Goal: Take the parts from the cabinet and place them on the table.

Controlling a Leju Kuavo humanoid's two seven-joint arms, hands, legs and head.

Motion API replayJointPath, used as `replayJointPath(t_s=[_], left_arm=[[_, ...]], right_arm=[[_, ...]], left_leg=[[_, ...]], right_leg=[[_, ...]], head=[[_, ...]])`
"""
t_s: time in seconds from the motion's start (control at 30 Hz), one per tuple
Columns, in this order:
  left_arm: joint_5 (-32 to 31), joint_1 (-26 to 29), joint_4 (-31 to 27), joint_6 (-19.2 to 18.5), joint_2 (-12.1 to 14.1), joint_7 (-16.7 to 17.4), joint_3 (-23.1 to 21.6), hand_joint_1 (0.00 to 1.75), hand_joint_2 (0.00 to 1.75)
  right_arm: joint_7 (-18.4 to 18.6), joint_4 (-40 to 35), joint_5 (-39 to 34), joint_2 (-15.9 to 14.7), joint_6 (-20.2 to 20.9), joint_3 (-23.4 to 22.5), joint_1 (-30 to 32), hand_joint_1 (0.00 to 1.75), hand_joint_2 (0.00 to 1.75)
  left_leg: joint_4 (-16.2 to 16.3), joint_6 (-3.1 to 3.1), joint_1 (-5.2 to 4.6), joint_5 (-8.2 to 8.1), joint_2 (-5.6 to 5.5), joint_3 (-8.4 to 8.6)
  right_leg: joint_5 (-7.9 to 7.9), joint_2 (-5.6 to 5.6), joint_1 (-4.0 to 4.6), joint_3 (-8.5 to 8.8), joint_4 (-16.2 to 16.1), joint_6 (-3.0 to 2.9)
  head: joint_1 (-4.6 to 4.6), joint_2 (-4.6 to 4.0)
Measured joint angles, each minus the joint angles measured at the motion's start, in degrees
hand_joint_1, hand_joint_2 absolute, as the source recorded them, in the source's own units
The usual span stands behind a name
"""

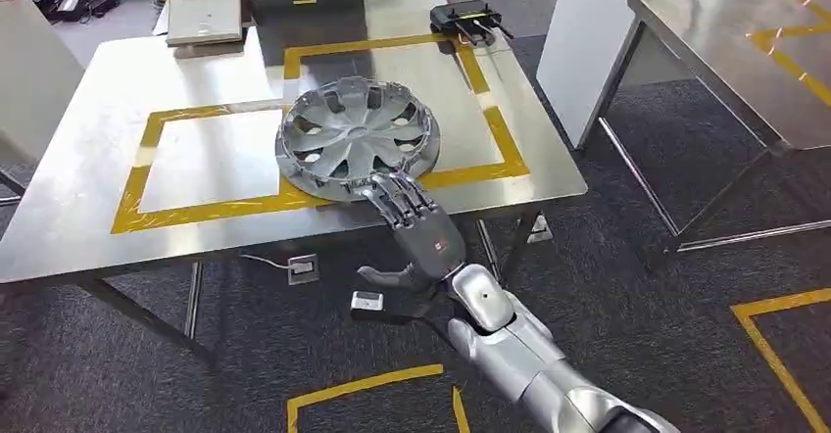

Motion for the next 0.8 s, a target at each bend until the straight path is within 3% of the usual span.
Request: replayJointPath(t_s=[0.07,0.1,0.13,0.2,0.23,0.27,0.3,0.33,0.37,0.4,0.43,0.47,0.6,0.63,0.67,0.7,0.73,0.77,0.8], left_arm=[[0.0,0.2,0.0,0.0,0.2,0.0,0.0,0.0,0.0],[0.0,0.3,0.0,0.0,0.5,0.0,0.0,0.0,0.0],[0.0,0.4,0.0,0.0,0.6,-0.2,0.0,0.0,0.0],[0.0,0.4,0.0,0.0,0.8,-0.9,0.0,0.0,0.0],[0.0,0.4,0.0,0.0,0.9,-1.2,0.0,0.0,0.0],[0.0,0.4,0.0,0.0,1.0,-1.7,0.0,0.0,0.0],[0.1,0.4,0.0,0.0,1.1,-2.1,0.0,0.0,0.0],[0.1,0.3,-0.1,0.0,1.2,-2.4,0.0,0.0,0.0],[0.2,0.3,-0.1,0.0,1.3,-2.7,0.0,0.0,0.0],[0.3,0.2,-0.2,0.0,1.4,-2.8,0.0,0.0,0.0],[0.3,-0.1,-0.2,0.0,1.4,-2.7,0.0,0.0,0.0],[0.3,-0.2,-0.2,0.0,1.5,-2.6,0.0,0.0,0.0],[-0.1,-0.3,-0.2,-0.4,1.7,-2.5,-0.1,0.0,0.0],[-0.1,-0.4,-0.3,-0.4,1.8,-2.5,-0.1,0.0,0.0],[-0.3,-0.5,-0.4,-0.4,2.0,-2.4,-0.1,0.0,0.0],[-0.3,-0.5,-0.5,-0.4,2.1,-2.4,-0.1,0.0,0.0],[-0.3,-0.5,-0.5,-0.4,2.1,-2.4,-0.1,0.0,0.0],[-0.3,-0.4,-0.5,-0.4,2.2,-2.2,-0.1,0.0,0.0],[-0.3,-0.4,-0.5,-0.4,2.2,-2.0,-0.1,0.0,0.0]], right_arm=[[-0.5,0.1,-0.4,0.1,-0.4,-0.1,0.0,0.0,0.0],[-0.6,0.3,-0.5,0.2,-0.5,-0.1,-0.3,0.0,0.0],[-0.6,0.4,-0.5,0.4,-0.6,-0.1,-0.4,0.0,0.0],[-0.5,0.6,-0.5,0.5,-0.6,-0.2,-0.5,0.0,0.0],[-0.6,0.8,-0.6,0.5,-0.6,-0.2,-0.5,0.0,0.0],[-0.7,0.9,-0.7,0.5,-0.6,-0.3,-0.5,0.0,0.0],[-0.8,0.9,-0.7,0.5,-0.6,-0.3,-0.5,0.0,0.0],[-0.8,0.9,-0.8,0.5,-0.6,-0.3,-0.6,0.0,0.0],[-0.8,0.9,-0.7,0.6,-0.6,-0.4,-0.7,0.0,0.0],[-0.8,0.9,-0.7,0.7,-0.6,-0.4,-0.9,0.0,0.0],[-0.6,0.8,-0.7,0.9,-0.5,-0.4,-1.0,0.0,0.0],[-0.1,0.6,-0.6,1.0,-0.4,-0.6,-1.1,0.0,0.0],[1.0,-0.1,0.0,1.1,0.0,-1.1,-0.9,0.0,0.0],[1.1,-0.4,0.1,1.1,0.3,-1.4,-0.7,0.0,0.0],[1.1,-0.9,0.1,1.0,0.7,-1.6,-0.4,0.0,0.0],[1.1,-1.3,0.1,1.0,0.9,-1.7,-0.2,0.0,0.0],[1.0,-1.7,0.1,1.0,1.4,-1.7,0.1,0.0,0.0],[0.7,-1.8,0.0,1.0,2.1,-1.7,0.3,0.0,0.0],[0.4,-1.9,-0.2,1.0,2.8,-1.8,0.6,0.0,0.0]], left_leg=[[-0.5,-0.82,0.08,0.98,-0.13,-0.21],[0.0,-1.04,0.36,0.16,-0.13,-0.55],[1.8,-1.3,0.27,-2.82,-0.12,-1.52],[9.4,-1.88,0.44,-9.25,-0.1,-3.69],[13.3,-2.06,0.45,-11.16,-0.1,-4.49],[16.0,-2.2,0.46,-11.48,-0.09,-4.62],[16.3,-2.25,0.5,-10.05,-0.09,-3.69],[14.3,-2.21,0.56,-7.82,-0.07,-1.63],[10.4,-2.18,0.64,-5.91,-0.04,1.58],[5.5,-2.09,0.7,-5.44,0.02,5.35],[0.4,-1.91,0.63,-8.36,0.04,8.29],[-0.5,-1.1,0.08,-8.21,-0.28,9.32],[-1.1,1.05,0.27,-6.35,0.04,7.22],[-1.1,1.46,0.2,-5.64,0.13,6.48],[-1.1,1.8,0.2,-4.86,0.15,5.84],[-1.1,1.88,0.17,-4.06,0.16,4.85],[-1.0,2.0,0.05,-3.2,0.15,3.79],[-0.9,2.02,-0.05,-2.51,0.16,2.83],[-0.7,2.0,-0.16,-1.92,0.16,1.88]], right_leg=[[0.99,-0.12,0.05,-0.5,-0.4,-1.0],[1.79,-0.47,-0.28,-0.94,-0.6,-1.48],[2.43,-0.39,-0.32,-1.64,-0.8,-1.92],[3.75,-0.47,-0.32,-3.33,-0.7,-2.07],[4.39,-0.59,-0.3,-4.16,-0.7,-2.06],[5.05,-0.77,-0.29,-5.06,-0.6,-2.0],[5.74,-0.87,-0.31,-5.96,-0.6,-1.88],[6.4,-0.96,-0.35,-6.85,-0.5,-1.7],[7.03,-1.0,-0.4,-7.65,-0.4,-1.45],[7.56,-1.0,-0.45,-8.23,-0.3,-1.19],[8.1,-1.02,-0.36,-8.64,-0.2,-0.77],[8.67,-1.06,-0.35,-8.62,-0.3,-0.33],[10.54,-1.02,-0.59,-8.9,-1.1,1.19],[7.62,-0.8,-0.62,-9.6,0.2,1.39],[3.37,-0.74,-0.67,-10.65,3.4,1.6],[-0.49,-0.7,-0.6,-11.78,7.9,1.79],[-3.11,-0.65,-0.53,-12.77,12.8,1.92],[-3.71,-0.62,-0.49,-13.08,16.1,1.89],[-2.78,-0.6,-0.44,-12.45,17.2,1.74]], head=[[0.02,0.02],[0.0,0.0],[-0.15,0.0],[-0.44,0.0],[-0.46,0.0],[-0.46,0.0],[-0.46,0.0],[-0.48,0.0],[-0.44,0.0],[-0.46,0.0],[-0.5,0.0],[-0.28,0.0],[-0.63,0.0],[-0.59,0.0],[-0.55,0.0],[-0.5,0.0],[-0.53,0.0],[-0.48,0.0],[-0.48,0.0]])
